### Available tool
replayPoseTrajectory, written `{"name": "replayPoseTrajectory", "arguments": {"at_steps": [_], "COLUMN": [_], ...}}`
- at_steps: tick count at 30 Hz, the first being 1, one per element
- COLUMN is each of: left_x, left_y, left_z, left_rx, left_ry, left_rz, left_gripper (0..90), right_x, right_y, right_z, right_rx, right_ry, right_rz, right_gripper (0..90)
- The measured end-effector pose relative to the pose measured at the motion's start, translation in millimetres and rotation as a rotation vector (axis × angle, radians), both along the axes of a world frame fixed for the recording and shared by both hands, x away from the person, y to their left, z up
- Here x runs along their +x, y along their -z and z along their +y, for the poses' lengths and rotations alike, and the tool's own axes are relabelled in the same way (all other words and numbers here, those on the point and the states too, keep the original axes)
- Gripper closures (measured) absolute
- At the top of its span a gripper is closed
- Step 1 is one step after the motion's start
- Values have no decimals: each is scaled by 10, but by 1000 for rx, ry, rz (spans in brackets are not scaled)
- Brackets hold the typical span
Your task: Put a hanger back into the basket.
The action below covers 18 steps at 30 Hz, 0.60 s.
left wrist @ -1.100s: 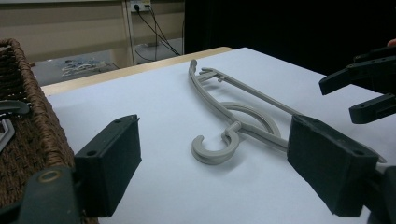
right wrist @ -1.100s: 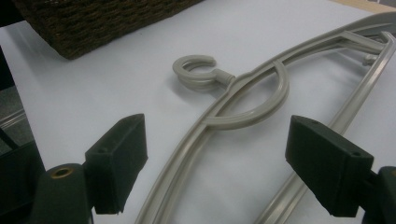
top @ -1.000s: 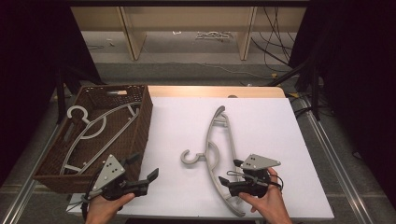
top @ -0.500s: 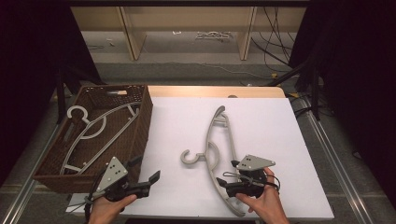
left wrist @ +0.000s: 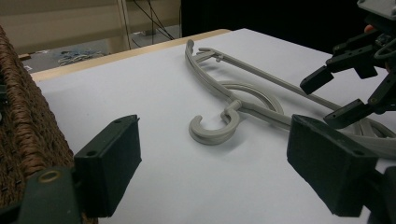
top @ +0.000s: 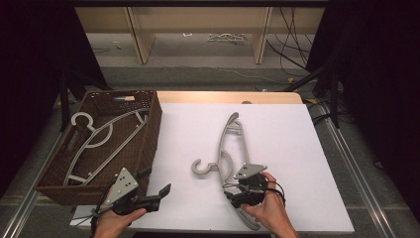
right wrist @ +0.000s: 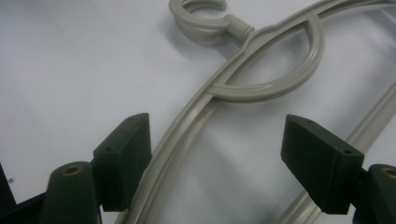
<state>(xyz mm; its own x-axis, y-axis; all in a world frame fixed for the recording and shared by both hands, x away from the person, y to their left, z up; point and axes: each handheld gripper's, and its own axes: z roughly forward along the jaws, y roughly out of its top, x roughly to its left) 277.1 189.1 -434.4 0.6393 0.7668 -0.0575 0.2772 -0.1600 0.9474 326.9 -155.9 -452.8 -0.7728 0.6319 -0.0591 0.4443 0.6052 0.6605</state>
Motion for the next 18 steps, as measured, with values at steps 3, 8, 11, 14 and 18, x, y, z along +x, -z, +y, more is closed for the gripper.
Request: {"name": "replayPoseTrajectory", "arguments": {"at_steps": [3,8,11,14,18], "left_x": [6,10,-2,1,0], "left_y": [1,11,4,1,0], "left_z": [3,2,2,10,12], "left_rx": [15,6,5,12,11], "left_ry": [8,10,0,2,1], "left_rz": [-8,-12,-4,-11,-14], "left_gripper": [176,177,179,181,187], "right_x": [22,55,100,149,190], "right_y": [28,62,87,106,132], "right_z": [48,124,183,237,283], "right_rx": [-28,-39,-58,-68,-70], "right_ry": [15,19,18,22,36], "right_rz": [40,83,113,150,187], "right_gripper": [259,290,338,394,435]}}
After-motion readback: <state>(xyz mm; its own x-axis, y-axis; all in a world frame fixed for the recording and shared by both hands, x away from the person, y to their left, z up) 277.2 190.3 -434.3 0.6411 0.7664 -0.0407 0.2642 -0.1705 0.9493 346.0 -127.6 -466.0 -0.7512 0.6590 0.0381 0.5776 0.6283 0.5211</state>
